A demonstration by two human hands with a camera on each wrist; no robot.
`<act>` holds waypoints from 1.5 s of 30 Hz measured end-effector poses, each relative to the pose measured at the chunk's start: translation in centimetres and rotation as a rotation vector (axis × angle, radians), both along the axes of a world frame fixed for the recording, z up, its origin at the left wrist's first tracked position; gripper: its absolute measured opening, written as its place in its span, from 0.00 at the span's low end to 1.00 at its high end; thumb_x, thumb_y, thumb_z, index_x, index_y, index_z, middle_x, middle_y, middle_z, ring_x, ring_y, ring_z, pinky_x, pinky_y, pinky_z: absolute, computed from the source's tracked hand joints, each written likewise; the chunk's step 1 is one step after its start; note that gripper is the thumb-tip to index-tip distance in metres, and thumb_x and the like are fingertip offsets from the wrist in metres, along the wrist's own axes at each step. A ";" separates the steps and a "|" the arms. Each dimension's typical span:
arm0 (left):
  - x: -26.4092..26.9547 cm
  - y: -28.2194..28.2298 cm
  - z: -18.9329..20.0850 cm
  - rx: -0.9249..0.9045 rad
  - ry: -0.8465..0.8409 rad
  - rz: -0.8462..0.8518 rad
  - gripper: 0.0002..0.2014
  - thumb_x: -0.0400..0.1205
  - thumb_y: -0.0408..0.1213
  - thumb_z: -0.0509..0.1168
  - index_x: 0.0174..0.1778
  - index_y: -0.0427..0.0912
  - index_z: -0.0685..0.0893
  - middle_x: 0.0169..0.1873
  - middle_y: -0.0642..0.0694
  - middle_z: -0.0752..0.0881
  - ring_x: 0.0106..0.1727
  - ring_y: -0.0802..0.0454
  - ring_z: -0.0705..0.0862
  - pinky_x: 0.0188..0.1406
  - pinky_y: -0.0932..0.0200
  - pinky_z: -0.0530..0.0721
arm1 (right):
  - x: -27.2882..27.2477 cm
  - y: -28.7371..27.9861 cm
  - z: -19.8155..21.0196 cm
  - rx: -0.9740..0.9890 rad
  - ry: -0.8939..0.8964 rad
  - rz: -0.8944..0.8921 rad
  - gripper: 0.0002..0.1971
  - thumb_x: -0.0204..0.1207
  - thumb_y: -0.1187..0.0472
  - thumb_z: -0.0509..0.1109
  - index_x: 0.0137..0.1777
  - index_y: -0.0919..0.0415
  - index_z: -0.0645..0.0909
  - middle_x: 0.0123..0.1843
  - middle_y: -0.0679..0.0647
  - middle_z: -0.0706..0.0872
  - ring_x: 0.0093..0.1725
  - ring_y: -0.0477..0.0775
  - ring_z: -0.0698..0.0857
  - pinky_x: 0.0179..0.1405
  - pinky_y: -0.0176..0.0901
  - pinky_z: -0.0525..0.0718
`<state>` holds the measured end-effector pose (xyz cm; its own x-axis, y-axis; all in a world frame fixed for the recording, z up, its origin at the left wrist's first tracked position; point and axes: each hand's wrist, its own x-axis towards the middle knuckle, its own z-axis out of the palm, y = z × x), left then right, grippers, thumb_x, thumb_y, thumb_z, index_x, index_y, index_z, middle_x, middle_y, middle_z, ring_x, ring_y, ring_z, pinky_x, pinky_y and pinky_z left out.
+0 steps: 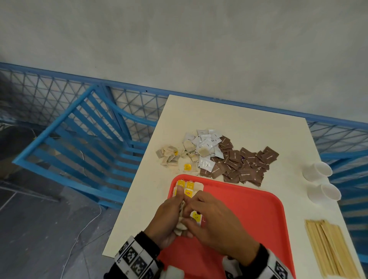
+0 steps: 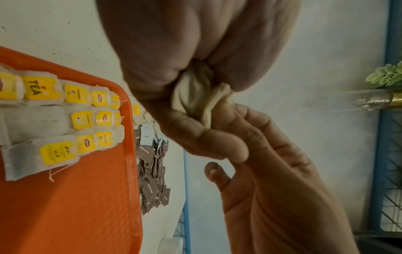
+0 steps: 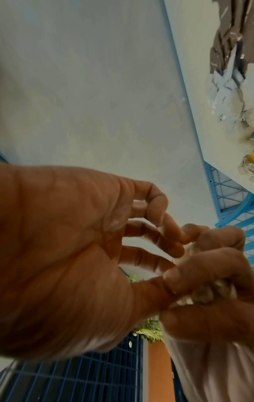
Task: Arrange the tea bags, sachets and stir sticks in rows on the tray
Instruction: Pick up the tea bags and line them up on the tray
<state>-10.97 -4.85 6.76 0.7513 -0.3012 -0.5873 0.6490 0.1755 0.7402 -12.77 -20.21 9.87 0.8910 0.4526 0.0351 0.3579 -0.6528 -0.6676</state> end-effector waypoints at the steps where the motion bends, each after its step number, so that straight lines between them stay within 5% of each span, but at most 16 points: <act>1: -0.1 -0.3 0.3 -0.002 0.002 0.001 0.31 0.82 0.65 0.53 0.43 0.38 0.83 0.22 0.38 0.75 0.17 0.49 0.76 0.16 0.61 0.79 | 0.1 -0.3 0.1 0.031 0.033 0.013 0.03 0.74 0.50 0.71 0.46 0.44 0.80 0.47 0.35 0.76 0.49 0.38 0.78 0.48 0.37 0.78; 6: 0.0 -0.6 0.9 -0.068 0.044 -0.011 0.31 0.82 0.65 0.53 0.45 0.36 0.81 0.20 0.44 0.76 0.13 0.54 0.73 0.12 0.70 0.65 | 1.2 -1.4 1.0 0.131 0.043 -0.051 0.03 0.75 0.55 0.69 0.45 0.47 0.83 0.40 0.41 0.85 0.39 0.46 0.82 0.42 0.49 0.82; 8: 0.1 -0.6 1.2 -0.090 0.074 -0.025 0.32 0.82 0.66 0.52 0.50 0.37 0.82 0.21 0.45 0.76 0.14 0.54 0.73 0.12 0.72 0.62 | 1.6 -1.6 1.1 0.104 -0.026 -0.058 0.04 0.75 0.53 0.70 0.49 0.45 0.82 0.41 0.39 0.84 0.40 0.44 0.80 0.42 0.44 0.81; 11: 0.2 -0.4 1.4 -0.143 0.117 -0.038 0.34 0.79 0.71 0.50 0.43 0.40 0.80 0.20 0.46 0.74 0.13 0.55 0.70 0.13 0.73 0.58 | 1.7 -1.4 0.9 0.009 -0.064 -0.012 0.09 0.77 0.51 0.70 0.55 0.41 0.82 0.45 0.38 0.77 0.45 0.38 0.75 0.46 0.37 0.78; 15: 0.6 0.0 1.6 -0.212 0.147 -0.058 0.34 0.78 0.73 0.47 0.43 0.42 0.75 0.18 0.47 0.70 0.12 0.57 0.67 0.15 0.72 0.53 | 2.0 -1.4 0.9 0.051 -0.071 0.050 0.04 0.77 0.50 0.71 0.49 0.42 0.86 0.46 0.37 0.78 0.47 0.39 0.79 0.45 0.38 0.79; 18: 0.9 0.6 1.8 -0.179 0.107 -0.173 0.35 0.78 0.73 0.49 0.39 0.41 0.78 0.19 0.46 0.69 0.12 0.58 0.63 0.15 0.70 0.52 | 2.5 -2.0 1.7 0.214 -0.035 0.015 0.01 0.76 0.55 0.76 0.45 0.48 0.89 0.43 0.41 0.86 0.42 0.42 0.83 0.40 0.33 0.77; 21: 1.2 1.1 2.0 -0.141 0.044 -0.170 0.33 0.79 0.70 0.54 0.42 0.39 0.82 0.26 0.44 0.74 0.14 0.57 0.63 0.17 0.67 0.51 | 3.3 -3.0 2.3 0.508 0.256 -0.188 0.02 0.74 0.59 0.79 0.43 0.54 0.89 0.38 0.51 0.89 0.35 0.47 0.83 0.32 0.40 0.77; 26: 1.8 1.1 3.4 0.061 -0.344 0.034 0.16 0.78 0.55 0.72 0.50 0.46 0.86 0.27 0.45 0.69 0.19 0.57 0.63 0.17 0.67 0.61 | 3.5 -3.2 1.0 0.817 0.552 -0.412 0.03 0.74 0.67 0.75 0.46 0.65 0.85 0.34 0.53 0.86 0.32 0.47 0.81 0.28 0.36 0.75; 30: 2.7 1.6 5.1 0.268 -0.779 -0.136 0.12 0.82 0.44 0.71 0.62 0.56 0.88 0.31 0.45 0.75 0.28 0.64 0.73 0.31 0.74 0.73 | 3.7 -3.0 0.9 0.898 0.655 -0.396 0.11 0.69 0.60 0.76 0.49 0.66 0.85 0.35 0.57 0.85 0.30 0.47 0.80 0.27 0.36 0.73; 34: 3.8 2.0 4.9 0.362 -0.909 -0.278 0.12 0.79 0.52 0.71 0.57 0.60 0.90 0.37 0.60 0.78 0.40 0.58 0.78 0.44 0.68 0.74 | 3.7 -2.8 1.0 0.917 0.731 -0.328 0.12 0.73 0.60 0.74 0.53 0.68 0.86 0.37 0.57 0.85 0.29 0.44 0.79 0.26 0.34 0.72; 42: 4.1 0.9 5.0 0.401 -1.005 -0.246 0.09 0.78 0.54 0.71 0.44 0.54 0.89 0.41 0.49 0.80 0.42 0.48 0.78 0.41 0.53 0.78 | 3.2 -2.2 0.7 1.032 0.872 -0.276 0.05 0.76 0.65 0.73 0.50 0.64 0.84 0.39 0.55 0.87 0.32 0.45 0.84 0.29 0.35 0.80; 45: 4.2 0.9 5.0 0.478 -1.046 -0.243 0.06 0.81 0.48 0.70 0.42 0.51 0.87 0.39 0.54 0.83 0.41 0.53 0.81 0.39 0.66 0.74 | 3.0 -2.4 1.3 0.979 0.750 -0.394 0.09 0.80 0.58 0.71 0.51 0.65 0.83 0.41 0.54 0.87 0.36 0.46 0.84 0.31 0.37 0.81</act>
<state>-6.76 -3.97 11.71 0.8879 -0.4193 0.1892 -0.3357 -0.3095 0.8897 -9.73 -22.59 11.16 0.9042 0.2264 -0.3623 -0.4127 0.2436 -0.8777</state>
